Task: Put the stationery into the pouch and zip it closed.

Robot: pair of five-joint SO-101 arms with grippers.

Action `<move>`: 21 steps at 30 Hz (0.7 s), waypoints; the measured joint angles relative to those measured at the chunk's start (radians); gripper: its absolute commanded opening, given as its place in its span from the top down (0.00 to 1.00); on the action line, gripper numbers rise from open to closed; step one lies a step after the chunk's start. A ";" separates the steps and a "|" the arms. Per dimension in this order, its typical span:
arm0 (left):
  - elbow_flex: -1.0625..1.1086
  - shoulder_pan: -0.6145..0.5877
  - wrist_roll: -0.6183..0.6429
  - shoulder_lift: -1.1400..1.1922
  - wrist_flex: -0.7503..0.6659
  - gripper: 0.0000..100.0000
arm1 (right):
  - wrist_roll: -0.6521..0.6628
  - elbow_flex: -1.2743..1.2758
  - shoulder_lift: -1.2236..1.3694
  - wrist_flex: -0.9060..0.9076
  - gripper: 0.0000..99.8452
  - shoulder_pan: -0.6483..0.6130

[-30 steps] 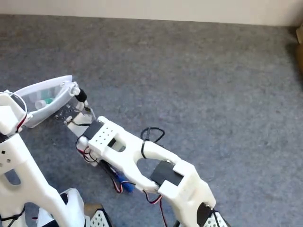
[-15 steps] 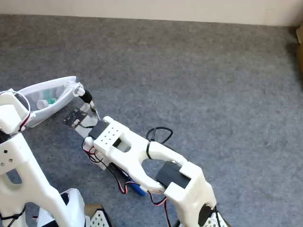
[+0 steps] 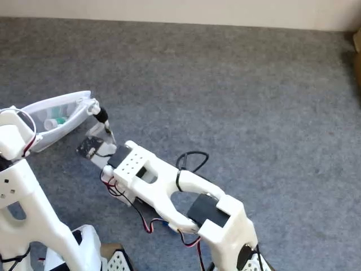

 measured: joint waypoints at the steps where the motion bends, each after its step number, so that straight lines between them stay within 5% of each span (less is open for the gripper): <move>1: 0.000 0.000 0.000 0.000 0.000 0.99 | 0.008 0.002 0.000 0.017 1.00 0.000; 9: 0.000 0.051 0.000 0.000 0.000 0.99 | 0.018 0.051 -0.089 0.157 1.00 -0.006; 21: 0.000 0.216 -0.052 0.000 -0.002 0.99 | 0.018 0.290 -0.680 0.186 1.00 -0.011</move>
